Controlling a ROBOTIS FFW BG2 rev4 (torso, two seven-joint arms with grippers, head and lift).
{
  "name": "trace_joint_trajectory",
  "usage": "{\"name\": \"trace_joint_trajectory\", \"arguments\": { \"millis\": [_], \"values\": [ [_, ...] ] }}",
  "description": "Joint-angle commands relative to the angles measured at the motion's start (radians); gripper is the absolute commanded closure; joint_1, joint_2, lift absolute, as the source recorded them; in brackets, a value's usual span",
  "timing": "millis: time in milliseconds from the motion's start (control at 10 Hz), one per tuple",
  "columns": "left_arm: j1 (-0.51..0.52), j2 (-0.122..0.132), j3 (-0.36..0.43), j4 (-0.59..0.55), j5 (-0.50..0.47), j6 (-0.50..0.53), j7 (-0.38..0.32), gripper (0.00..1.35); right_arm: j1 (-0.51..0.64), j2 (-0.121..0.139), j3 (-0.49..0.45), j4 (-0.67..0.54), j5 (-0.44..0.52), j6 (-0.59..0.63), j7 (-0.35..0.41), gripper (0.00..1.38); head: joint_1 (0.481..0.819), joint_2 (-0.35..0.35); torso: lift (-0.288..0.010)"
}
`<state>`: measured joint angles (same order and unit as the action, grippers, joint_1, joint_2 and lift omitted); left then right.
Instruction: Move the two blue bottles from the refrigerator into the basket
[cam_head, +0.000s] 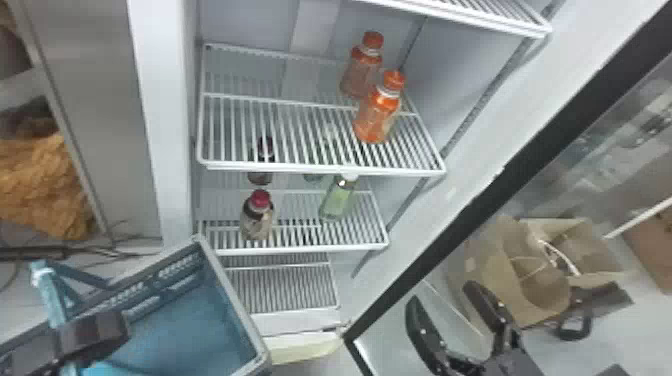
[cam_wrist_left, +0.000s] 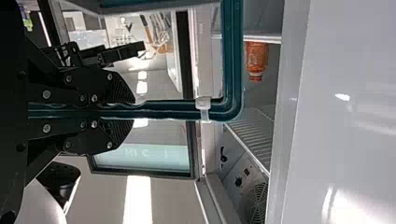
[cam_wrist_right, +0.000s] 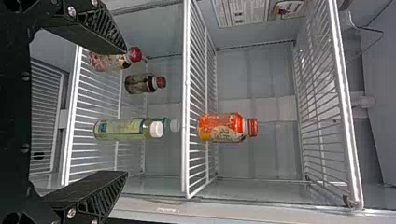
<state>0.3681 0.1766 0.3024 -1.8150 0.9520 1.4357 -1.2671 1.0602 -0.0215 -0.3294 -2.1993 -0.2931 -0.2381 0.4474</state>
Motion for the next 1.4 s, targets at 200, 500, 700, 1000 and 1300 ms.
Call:
{"name": "trace_joint_trajectory", "arguments": {
  "millis": [200,500,700,1000,1300],
  "values": [
    [0.000,0.001,-0.001,0.000,-0.001,0.000,0.000,1.20,0.000,0.000,0.000,-0.001,0.000,0.000,-0.003,0.14,0.695,-0.350,-0.010],
    [0.000,0.001,-0.003,0.000,-0.001,0.000,0.000,1.20,0.000,0.000,-0.002,-0.001,0.000,0.007,-0.004,0.14,0.695,-0.350,-0.010],
    [0.000,0.001,-0.003,0.000,-0.001,-0.002,0.000,1.20,0.000,0.000,0.000,-0.001,0.000,0.010,-0.004,0.15,0.695,-0.350,-0.010],
    [0.000,0.001,-0.003,0.000,-0.001,-0.002,0.000,1.20,0.000,0.000,0.000,-0.001,0.000,0.015,-0.004,0.15,0.695,-0.350,-0.010],
    [0.000,0.001,-0.005,0.000,-0.001,-0.002,0.000,1.20,0.000,0.002,-0.002,-0.001,0.000,0.015,-0.004,0.15,0.695,-0.350,-0.010]
  ]
}}
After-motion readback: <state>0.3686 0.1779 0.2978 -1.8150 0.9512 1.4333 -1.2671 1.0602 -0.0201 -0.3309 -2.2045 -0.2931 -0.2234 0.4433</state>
